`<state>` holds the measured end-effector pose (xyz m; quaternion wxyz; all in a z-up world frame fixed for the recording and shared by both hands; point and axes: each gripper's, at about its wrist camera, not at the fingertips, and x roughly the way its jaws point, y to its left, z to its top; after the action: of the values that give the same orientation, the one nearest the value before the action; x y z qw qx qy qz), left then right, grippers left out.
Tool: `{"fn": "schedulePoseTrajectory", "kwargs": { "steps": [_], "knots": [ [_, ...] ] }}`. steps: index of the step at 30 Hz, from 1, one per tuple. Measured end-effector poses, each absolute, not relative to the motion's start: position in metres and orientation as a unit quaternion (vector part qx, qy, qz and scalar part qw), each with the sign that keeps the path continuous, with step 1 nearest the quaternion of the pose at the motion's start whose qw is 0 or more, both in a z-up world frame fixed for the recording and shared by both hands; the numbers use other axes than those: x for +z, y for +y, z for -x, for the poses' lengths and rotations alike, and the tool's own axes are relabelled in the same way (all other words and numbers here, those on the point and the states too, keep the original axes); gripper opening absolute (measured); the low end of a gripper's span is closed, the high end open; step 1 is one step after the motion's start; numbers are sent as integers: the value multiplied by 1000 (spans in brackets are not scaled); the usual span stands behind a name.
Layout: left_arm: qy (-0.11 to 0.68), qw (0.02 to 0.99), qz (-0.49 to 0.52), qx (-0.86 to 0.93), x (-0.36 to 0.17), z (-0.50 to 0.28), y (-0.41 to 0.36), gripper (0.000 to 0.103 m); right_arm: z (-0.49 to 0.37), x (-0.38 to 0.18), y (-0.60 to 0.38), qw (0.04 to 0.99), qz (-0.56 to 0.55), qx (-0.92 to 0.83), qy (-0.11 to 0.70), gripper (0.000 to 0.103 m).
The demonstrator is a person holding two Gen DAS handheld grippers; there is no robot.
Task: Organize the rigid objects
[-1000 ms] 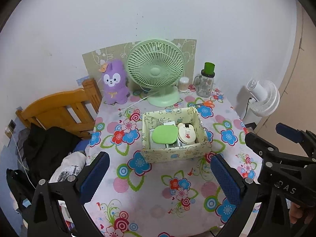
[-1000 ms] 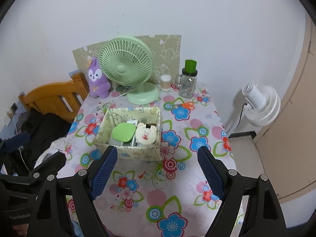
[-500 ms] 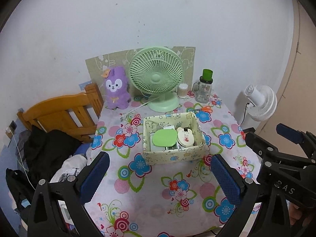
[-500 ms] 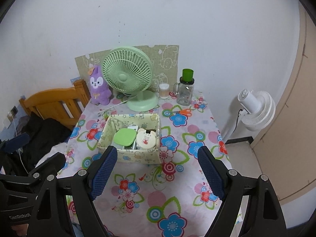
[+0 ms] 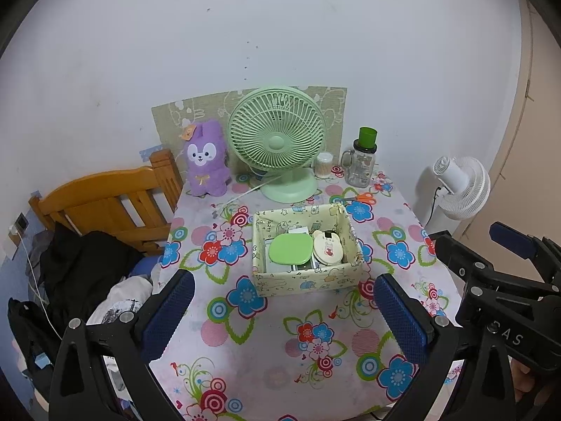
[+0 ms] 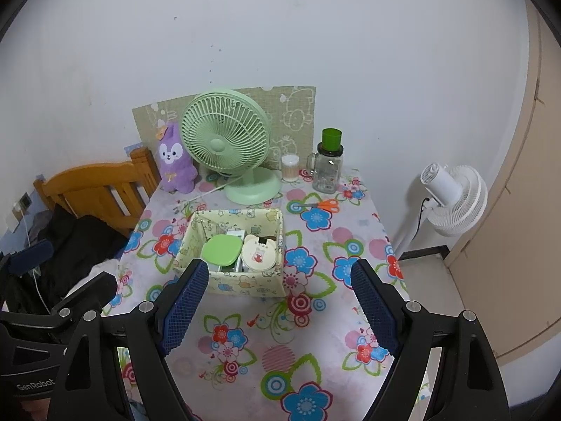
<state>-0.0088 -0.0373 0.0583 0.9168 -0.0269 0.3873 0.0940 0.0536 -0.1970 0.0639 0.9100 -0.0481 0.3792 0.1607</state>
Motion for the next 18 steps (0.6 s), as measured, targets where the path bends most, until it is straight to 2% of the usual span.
{"fn": "schedulePoseTrajectory", "kwargs": {
  "steps": [18],
  "knots": [
    [390,915,26,97,57,10,-35,103,-50,63,-191,908,44,163,383,86]
  ]
}}
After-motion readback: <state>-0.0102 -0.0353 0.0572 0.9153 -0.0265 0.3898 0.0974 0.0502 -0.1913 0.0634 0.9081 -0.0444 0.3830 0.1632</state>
